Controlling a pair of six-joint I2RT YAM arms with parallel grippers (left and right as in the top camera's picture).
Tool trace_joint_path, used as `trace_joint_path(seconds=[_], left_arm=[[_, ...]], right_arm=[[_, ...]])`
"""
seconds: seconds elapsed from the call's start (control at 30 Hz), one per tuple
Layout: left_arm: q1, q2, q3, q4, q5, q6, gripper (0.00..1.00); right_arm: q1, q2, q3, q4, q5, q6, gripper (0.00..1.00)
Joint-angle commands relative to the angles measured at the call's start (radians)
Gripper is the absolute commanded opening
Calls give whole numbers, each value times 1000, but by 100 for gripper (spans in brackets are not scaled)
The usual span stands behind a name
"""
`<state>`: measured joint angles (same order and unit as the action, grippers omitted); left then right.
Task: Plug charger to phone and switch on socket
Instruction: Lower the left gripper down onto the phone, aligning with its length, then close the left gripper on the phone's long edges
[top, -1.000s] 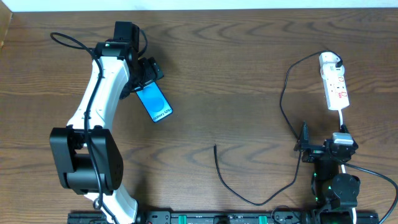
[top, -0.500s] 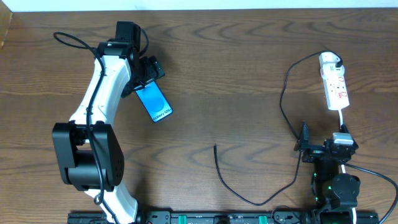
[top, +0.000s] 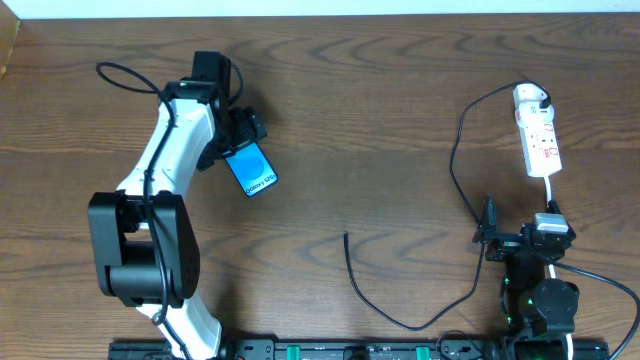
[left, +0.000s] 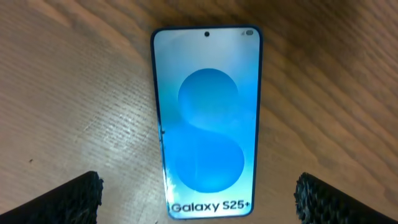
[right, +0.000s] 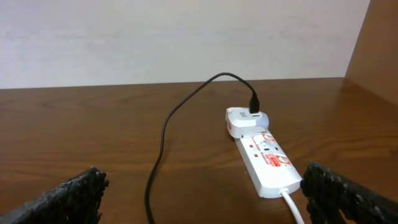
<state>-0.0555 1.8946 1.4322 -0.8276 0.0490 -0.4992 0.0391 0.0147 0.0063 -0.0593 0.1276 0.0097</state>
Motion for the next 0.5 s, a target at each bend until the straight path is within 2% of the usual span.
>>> trace_joint_path(seconds=[0.0, 0.47], left_arm=[[-3, 12, -23, 7, -16, -43, 99], [-3, 73, -24, 31, -5, -26, 99]], right_arm=[[10, -9, -1, -4, 1, -15, 99], [10, -9, -1, -4, 1, -15, 99]])
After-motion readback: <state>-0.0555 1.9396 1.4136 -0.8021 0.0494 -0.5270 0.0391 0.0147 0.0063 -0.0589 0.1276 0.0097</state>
